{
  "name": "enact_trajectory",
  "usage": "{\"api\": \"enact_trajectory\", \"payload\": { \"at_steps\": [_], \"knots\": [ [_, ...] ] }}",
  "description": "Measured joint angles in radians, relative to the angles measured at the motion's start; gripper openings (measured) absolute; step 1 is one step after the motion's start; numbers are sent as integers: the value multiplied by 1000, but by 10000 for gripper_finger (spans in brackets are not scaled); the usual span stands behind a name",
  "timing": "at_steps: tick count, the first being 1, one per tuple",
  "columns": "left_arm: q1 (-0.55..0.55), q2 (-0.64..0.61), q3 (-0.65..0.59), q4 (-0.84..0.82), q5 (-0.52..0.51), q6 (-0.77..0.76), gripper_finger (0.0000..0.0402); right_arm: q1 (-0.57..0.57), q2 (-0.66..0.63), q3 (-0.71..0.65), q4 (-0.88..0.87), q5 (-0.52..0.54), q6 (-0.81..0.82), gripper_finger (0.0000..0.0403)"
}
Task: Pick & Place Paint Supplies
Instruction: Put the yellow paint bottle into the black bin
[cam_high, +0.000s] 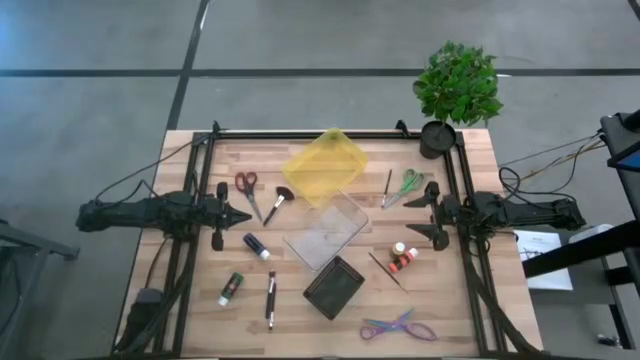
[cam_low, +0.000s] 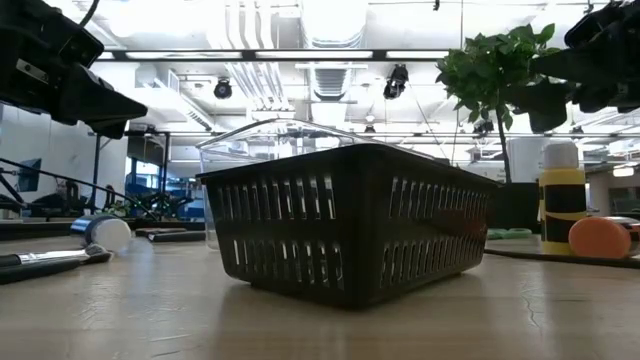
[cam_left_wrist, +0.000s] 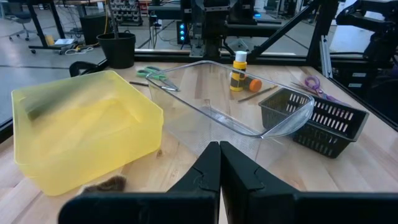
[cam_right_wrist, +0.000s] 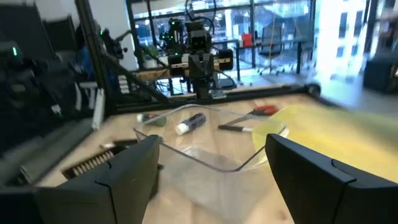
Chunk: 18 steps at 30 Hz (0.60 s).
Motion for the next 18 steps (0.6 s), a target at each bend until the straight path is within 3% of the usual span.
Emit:
{"api": "enact_trajectory", "payload": {
  "at_steps": [3,7,18],
  "knots": [
    [0,0,0,0,0,0,4,0,0,0,-10,-11,38,292],
    [0,0,0,0,0,0,4,0,1,0,3,-104,-8,292],
    [0,0,0,0,0,0,4,0,1,0,223,-111,-202,292]
  ]
}}
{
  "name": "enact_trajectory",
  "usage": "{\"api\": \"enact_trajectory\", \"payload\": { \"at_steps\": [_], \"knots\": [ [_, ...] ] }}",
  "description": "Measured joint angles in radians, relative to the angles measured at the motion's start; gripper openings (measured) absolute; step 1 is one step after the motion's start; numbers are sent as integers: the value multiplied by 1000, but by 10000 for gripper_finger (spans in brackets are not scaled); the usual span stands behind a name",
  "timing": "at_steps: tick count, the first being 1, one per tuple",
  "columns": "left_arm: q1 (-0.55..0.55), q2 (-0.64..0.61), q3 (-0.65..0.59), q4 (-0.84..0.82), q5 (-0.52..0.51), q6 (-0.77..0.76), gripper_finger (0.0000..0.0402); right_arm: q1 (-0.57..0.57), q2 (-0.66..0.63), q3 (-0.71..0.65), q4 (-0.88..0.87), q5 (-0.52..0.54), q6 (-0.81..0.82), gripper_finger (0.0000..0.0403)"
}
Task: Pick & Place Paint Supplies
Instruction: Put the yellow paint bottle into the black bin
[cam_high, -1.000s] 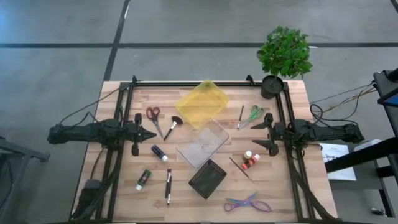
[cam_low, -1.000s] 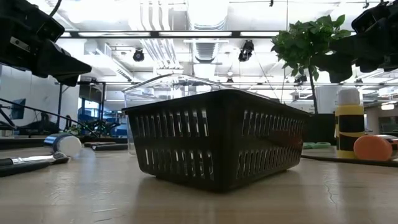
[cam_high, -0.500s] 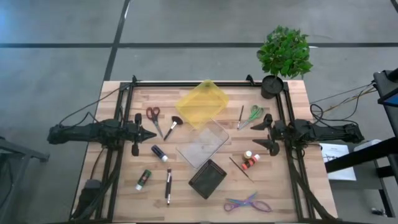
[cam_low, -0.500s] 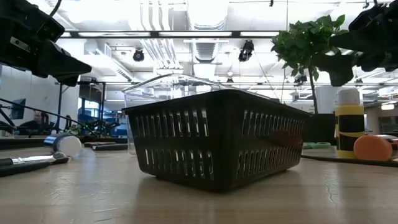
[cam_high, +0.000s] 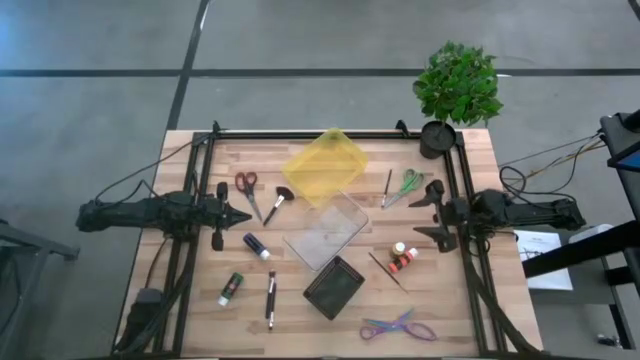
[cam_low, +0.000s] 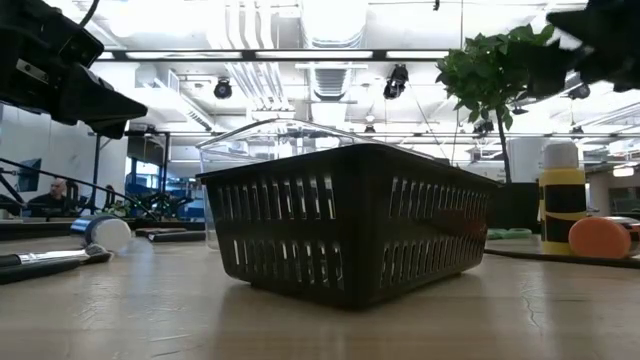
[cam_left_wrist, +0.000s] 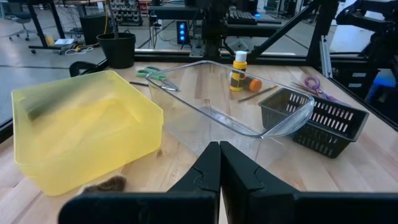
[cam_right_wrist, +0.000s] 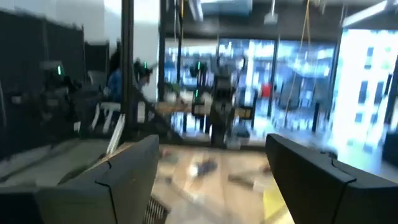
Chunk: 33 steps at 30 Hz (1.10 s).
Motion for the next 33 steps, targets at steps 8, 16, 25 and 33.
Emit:
{"api": "enact_trajectory", "payload": {
  "at_steps": [8,16,25,33],
  "knots": [
    [0,0,0,0,0,0,4,0,-1,0,129,58,133,292],
    [0,0,0,0,0,0,4,5,46,0,84,51,215,292],
    [0,0,0,0,0,0,4,5,153,0,109,52,218,292],
    [0,0,0,0,-7,8,4,5,248,0,205,52,235,292]
  ]
}}
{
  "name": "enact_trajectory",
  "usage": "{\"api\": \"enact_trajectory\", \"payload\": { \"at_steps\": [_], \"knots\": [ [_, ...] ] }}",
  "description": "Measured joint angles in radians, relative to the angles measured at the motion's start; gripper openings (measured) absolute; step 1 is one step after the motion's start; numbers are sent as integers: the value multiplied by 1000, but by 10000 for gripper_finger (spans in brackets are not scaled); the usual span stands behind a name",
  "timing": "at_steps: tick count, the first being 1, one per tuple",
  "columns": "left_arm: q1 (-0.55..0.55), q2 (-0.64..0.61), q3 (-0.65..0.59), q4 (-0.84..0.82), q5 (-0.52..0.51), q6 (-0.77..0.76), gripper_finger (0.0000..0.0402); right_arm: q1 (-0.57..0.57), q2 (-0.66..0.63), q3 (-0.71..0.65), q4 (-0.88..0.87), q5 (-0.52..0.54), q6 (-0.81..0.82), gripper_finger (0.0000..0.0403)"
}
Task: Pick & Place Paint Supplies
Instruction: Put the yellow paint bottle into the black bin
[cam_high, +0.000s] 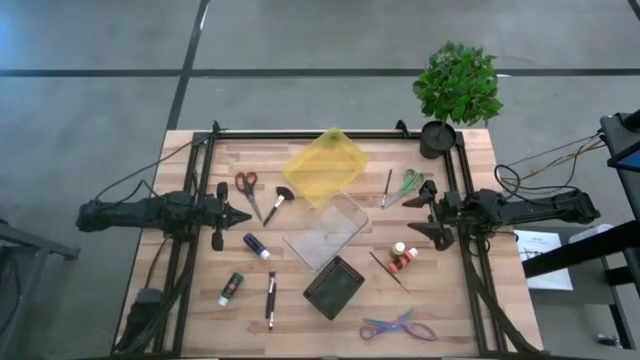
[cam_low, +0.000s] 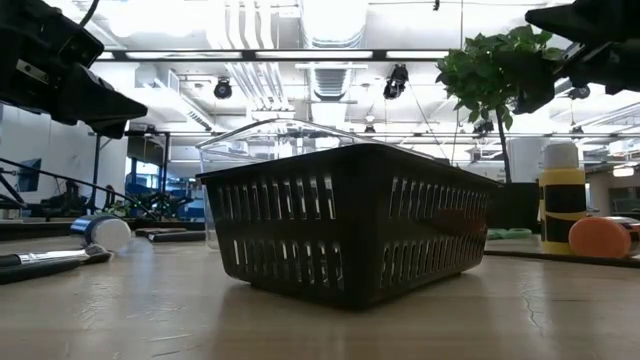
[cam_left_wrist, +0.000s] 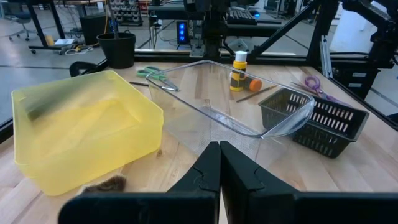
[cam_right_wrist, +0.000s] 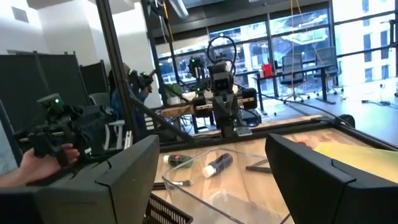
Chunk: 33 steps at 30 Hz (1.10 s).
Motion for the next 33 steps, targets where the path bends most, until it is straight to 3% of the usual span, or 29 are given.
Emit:
{"api": "enact_trajectory", "payload": {
  "at_steps": [4,10,16,24,33],
  "knots": [
    [0,0,-6,55,-23,72,4,0,40,0,108,-1,-16,292],
    [0,0,-5,338,-20,-109,4,0,85,0,221,0,-72,292],
    [0,0,-4,533,-20,-65,4,0,112,0,236,8,-91,292],
    [0,0,-3,546,-19,-46,4,-1,131,0,370,120,-183,292],
    [0,0,-2,564,-67,54,4,0,148,0,358,136,-184,292]
  ]
}}
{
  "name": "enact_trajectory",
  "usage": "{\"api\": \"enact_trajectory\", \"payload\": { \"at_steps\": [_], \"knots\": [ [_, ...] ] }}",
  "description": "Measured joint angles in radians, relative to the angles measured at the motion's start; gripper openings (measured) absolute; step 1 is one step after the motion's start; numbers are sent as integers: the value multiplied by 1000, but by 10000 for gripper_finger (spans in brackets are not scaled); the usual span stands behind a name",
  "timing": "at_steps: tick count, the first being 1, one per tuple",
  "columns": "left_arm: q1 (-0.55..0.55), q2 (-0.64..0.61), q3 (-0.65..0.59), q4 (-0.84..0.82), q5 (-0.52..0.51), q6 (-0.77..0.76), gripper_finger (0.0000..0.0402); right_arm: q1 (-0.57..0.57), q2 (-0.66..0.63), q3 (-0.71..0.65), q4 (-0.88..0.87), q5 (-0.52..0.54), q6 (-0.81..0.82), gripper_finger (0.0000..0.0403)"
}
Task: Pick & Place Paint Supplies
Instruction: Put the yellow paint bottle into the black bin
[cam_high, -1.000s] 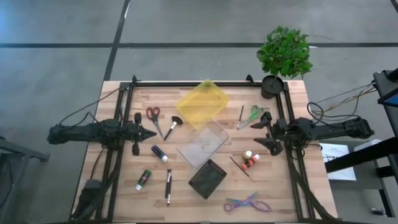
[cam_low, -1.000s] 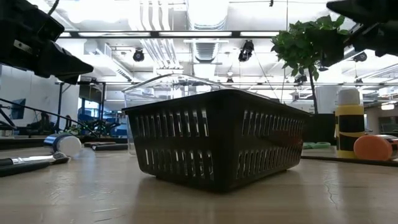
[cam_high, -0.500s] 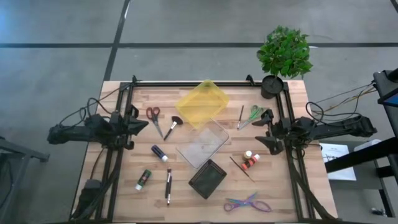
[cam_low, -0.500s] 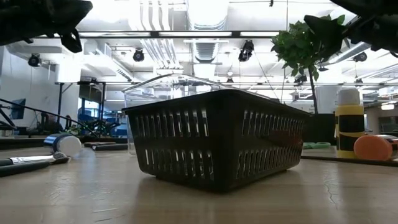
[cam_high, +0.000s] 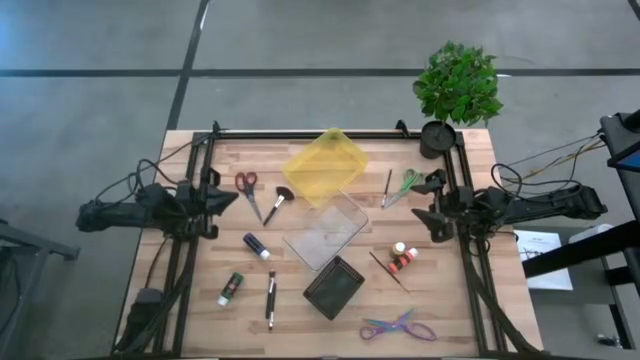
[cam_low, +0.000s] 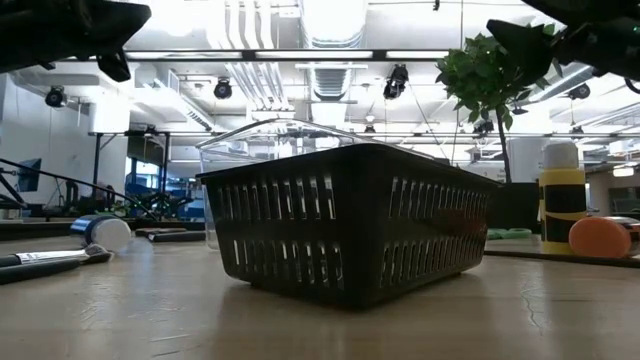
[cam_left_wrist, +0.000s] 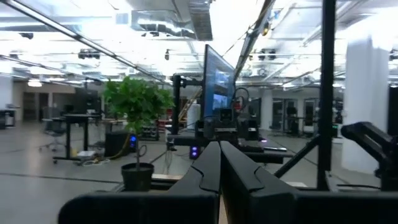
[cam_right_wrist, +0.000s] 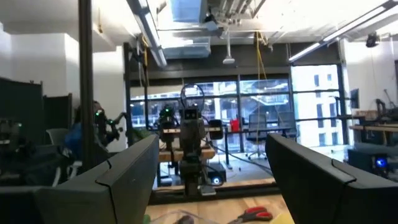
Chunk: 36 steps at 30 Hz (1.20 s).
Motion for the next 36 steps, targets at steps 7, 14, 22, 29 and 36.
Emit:
{"api": "enact_trajectory", "payload": {
  "at_steps": [7,14,22,29,36],
  "knots": [
    [0,0,2,22,-16,103,4,-1,2,0,-19,89,-12,292],
    [0,0,2,-6,-45,193,4,-1,2,0,-3,221,-120,292],
    [0,0,17,221,21,369,73,0,0,0,42,189,2,292],
    [0,21,69,216,58,349,180,0,7,36,-19,108,122,292],
    [0,115,102,258,149,355,219,57,95,207,-273,54,171,292]
  ]
}}
